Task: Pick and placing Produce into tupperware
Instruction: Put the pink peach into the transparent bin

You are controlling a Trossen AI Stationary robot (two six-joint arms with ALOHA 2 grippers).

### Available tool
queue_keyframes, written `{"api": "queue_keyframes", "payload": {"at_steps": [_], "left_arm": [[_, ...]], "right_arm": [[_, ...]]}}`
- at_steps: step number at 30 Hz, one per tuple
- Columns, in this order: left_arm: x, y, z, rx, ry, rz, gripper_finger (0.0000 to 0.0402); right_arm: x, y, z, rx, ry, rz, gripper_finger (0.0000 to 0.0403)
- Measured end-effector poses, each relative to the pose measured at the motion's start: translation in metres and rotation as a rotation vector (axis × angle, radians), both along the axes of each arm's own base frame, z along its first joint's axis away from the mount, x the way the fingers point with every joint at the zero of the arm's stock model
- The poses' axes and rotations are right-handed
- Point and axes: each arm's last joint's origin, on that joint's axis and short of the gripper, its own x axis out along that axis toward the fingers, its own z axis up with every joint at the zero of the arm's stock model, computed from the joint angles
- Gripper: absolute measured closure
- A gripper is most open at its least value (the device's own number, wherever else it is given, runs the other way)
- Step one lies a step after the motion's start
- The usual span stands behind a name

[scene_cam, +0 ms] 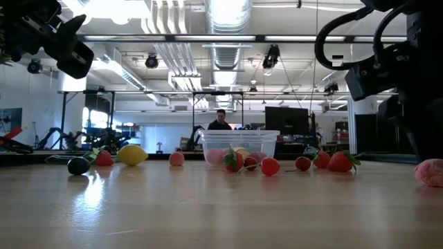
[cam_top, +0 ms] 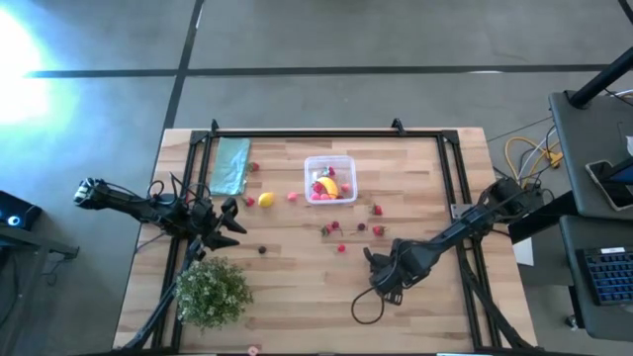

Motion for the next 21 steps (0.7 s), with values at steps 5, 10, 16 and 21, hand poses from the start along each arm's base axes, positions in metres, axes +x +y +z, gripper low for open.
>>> {"api": "queue_keyframes", "payload": {"at_steps": [5,10,16,21], "left_arm": [[0.0,0.0,0.0,0.0,0.0,0.0,0.0246],[0.0,0.0,0.0,0.0,0.0,0.001,0.0246],[0.0,0.0,0.0,0.0,0.0,0.001,0.0246],[0.0001,0.0001,0.0,-0.001,0.0,0.004,0.0246]], "right_arm": [[0.0028,0.0008,-0.0003,-0.004,-0.046,-0.007,0.0182],[0.0033,0.0004,-0.0008,-0.017,-0.061,-0.008,0.02],[0.0025,-0.0003,-0.0018,-0.022,-0.059,-0.009,0.0238],[0.0027,-0.0005,-0.0015,-0.023,-0.058,-0.01,0.0276]]}}
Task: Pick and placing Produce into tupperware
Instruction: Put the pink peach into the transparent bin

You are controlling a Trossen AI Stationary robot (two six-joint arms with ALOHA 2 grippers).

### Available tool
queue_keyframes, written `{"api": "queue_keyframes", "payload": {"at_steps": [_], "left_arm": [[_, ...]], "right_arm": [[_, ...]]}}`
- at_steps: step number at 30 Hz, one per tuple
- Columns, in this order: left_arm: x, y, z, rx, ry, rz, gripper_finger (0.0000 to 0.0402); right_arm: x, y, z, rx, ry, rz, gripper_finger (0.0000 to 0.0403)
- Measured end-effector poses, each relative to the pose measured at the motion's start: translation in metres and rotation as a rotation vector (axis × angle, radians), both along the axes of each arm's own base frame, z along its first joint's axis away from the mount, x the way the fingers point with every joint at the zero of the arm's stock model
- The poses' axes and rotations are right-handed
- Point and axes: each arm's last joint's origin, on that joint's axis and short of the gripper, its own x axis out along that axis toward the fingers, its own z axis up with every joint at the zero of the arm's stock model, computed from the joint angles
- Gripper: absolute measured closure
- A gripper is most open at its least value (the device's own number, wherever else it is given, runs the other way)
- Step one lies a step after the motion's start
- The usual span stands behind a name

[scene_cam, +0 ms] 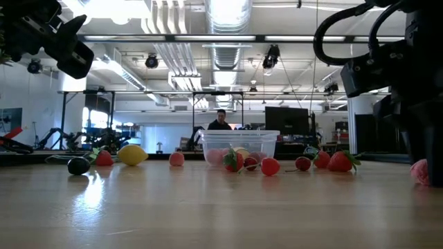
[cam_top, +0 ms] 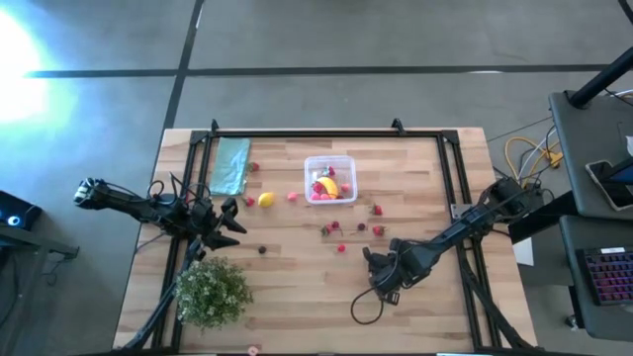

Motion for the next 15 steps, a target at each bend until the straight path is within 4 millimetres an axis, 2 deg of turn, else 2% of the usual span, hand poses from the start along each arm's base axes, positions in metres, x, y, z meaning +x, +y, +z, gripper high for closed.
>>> {"api": "queue_keyframes", "payload": {"at_steps": [4,8,11,15], "left_arm": [[0.0,0.0,0.0,0.0,0.0,0.0,0.0246],[0.0,0.0,0.0,0.0,0.0,0.0,0.0246],[0.0,0.0,0.0,0.0,-0.002,-0.001,0.0246],[0.0,0.0,0.0,0.0,-0.001,-0.001,0.0246]], "right_arm": [[0.004,0.0,0.004,0.006,-0.005,-0.029,0.0299],[0.013,-0.013,0.019,-0.046,-0.088,-0.173,0.0309],[0.023,-0.034,0.034,-0.117,-0.191,-0.281,0.031],[0.039,-0.083,0.051,-0.163,-0.277,-0.435,0.0304]]}}
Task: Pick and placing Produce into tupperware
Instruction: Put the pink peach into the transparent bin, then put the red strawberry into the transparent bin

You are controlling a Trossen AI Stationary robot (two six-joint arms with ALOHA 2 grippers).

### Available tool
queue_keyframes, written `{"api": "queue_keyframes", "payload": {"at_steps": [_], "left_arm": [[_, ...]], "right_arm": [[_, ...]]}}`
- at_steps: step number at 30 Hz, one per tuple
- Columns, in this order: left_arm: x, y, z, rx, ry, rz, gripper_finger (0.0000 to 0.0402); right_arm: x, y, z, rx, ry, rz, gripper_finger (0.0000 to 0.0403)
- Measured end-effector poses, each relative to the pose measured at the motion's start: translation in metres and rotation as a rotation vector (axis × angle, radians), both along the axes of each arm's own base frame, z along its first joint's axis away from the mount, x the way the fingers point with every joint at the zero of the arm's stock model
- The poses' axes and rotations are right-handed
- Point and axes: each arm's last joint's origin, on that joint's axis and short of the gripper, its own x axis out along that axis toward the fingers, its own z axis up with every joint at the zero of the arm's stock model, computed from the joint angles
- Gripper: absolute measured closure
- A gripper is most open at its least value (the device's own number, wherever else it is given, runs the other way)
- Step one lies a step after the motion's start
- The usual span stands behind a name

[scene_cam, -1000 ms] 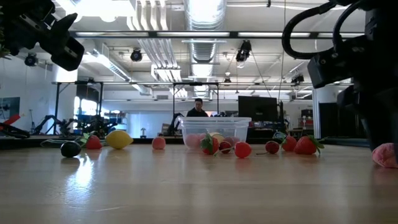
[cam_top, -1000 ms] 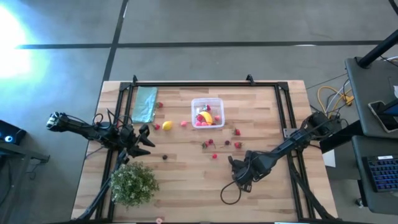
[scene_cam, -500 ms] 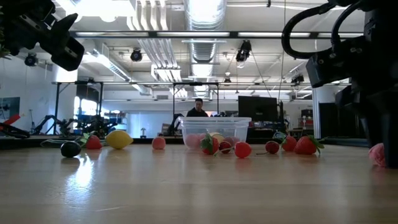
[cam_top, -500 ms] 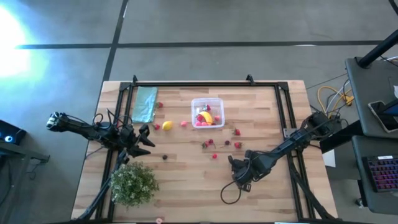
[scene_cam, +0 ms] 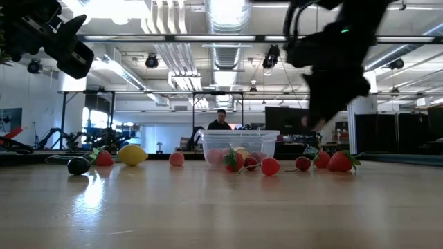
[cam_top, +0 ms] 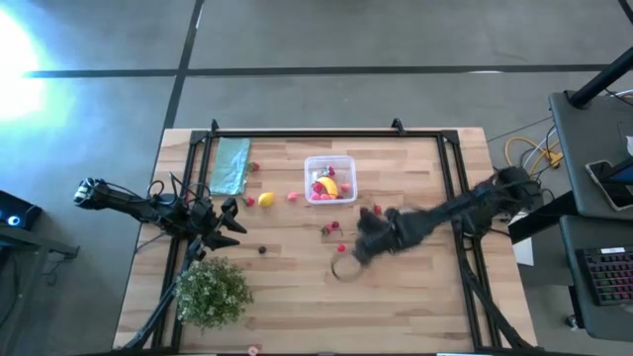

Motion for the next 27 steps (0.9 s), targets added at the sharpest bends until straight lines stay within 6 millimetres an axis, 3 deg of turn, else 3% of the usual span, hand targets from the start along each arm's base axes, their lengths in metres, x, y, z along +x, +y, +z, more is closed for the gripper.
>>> {"api": "queue_keyframes", "payload": {"at_steps": [5,9,14,21,24,27], "left_arm": [[0.0,0.0,0.0,0.0,0.001,0.0,0.0246],[0.0,0.0,0.0,0.0,0.0,-0.001,0.0246],[0.0,0.0,0.0,0.001,0.001,-0.004,0.0246],[0.0,0.0,0.0,0.001,0.0,-0.003,0.0246],[0.0,0.0,0.0,0.001,0.0,-0.003,0.0246],[0.0,0.0,0.0,0.001,0.001,-0.003,0.0246]], "right_arm": [[0.031,-0.076,0.013,0.121,-0.105,-0.003,0.0293],[0.051,-0.136,0.025,0.096,-0.161,-0.094,0.0285],[0.068,-0.187,0.032,0.118,-0.093,-0.125,0.0266],[0.099,-0.198,0.019,0.151,0.12,0.044,0.0204],[0.106,-0.187,0.025,0.108,0.179,0.158,0.0184],[0.101,-0.172,0.04,0.041,0.239,0.257,0.0174]]}}
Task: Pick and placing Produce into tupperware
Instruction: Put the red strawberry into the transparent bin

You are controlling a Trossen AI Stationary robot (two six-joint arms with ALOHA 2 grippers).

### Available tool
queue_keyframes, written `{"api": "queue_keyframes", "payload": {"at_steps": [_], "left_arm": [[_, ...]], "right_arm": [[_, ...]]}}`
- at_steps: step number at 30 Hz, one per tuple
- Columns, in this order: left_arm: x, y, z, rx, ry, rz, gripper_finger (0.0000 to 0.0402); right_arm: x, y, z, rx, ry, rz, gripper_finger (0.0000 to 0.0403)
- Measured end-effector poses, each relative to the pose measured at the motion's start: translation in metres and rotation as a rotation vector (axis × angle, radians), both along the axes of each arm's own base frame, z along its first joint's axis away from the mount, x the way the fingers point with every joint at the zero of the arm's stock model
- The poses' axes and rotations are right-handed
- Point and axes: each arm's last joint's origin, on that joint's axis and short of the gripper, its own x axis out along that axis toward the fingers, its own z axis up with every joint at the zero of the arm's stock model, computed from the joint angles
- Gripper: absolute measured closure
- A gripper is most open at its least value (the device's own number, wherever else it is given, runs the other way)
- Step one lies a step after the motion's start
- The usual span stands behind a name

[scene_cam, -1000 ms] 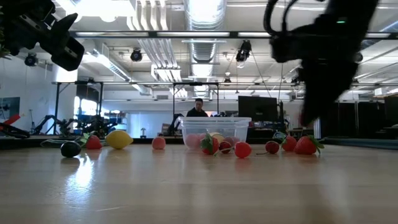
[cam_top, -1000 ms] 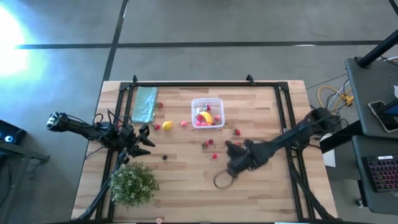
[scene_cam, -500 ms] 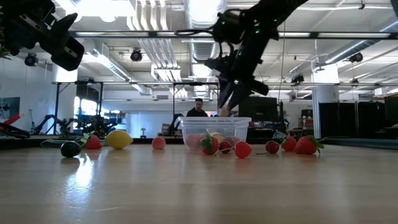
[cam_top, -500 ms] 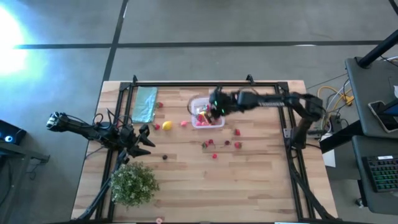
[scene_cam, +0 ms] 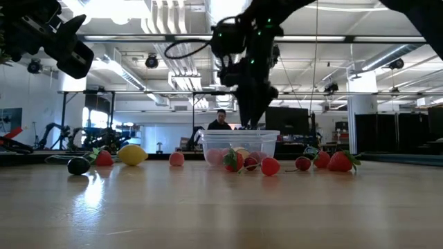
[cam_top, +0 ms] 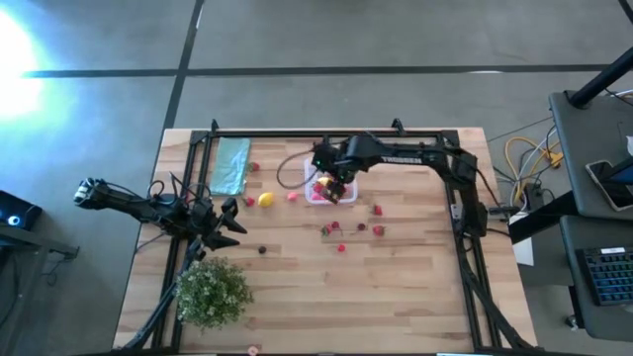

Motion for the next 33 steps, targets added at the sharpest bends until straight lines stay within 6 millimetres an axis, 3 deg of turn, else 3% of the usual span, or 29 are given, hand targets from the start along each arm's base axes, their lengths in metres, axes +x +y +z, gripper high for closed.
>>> {"api": "queue_keyframes", "payload": {"at_steps": [4,8,12,15,19,23,33], "left_arm": [[0.0,0.0,0.0,0.0,0.0,0.0,0.0246],[0.0,0.0,0.0,-0.001,0.0,0.004,0.0246],[0.0,0.0,0.0,0.0,0.001,0.003,0.0246],[0.0,0.0,0.0,-0.001,0.0,0.003,0.0246],[0.0,0.0,0.0,0.0,0.0,0.003,0.0246],[0.0,0.0,0.0,-0.001,-0.001,0.003,0.0246],[0.0,0.0,0.0,0.0,0.0,0.002,0.0246]], "right_arm": [[-0.03,0.015,0.02,-0.016,0.002,0.064,0.0173],[-0.078,0.032,0.029,-0.019,0.011,0.081,0.0177],[-0.121,0.055,0.019,0.005,0.001,0.065,0.0176],[-0.137,0.077,0.005,0.019,-0.022,0.105,0.0177],[-0.147,0.106,-0.017,0.015,-0.011,0.183,0.0177],[-0.154,0.124,-0.035,-0.036,0.033,0.21,0.0176],[-0.149,0.133,-0.047,-0.016,-0.06,0.206,0.0174]]}}
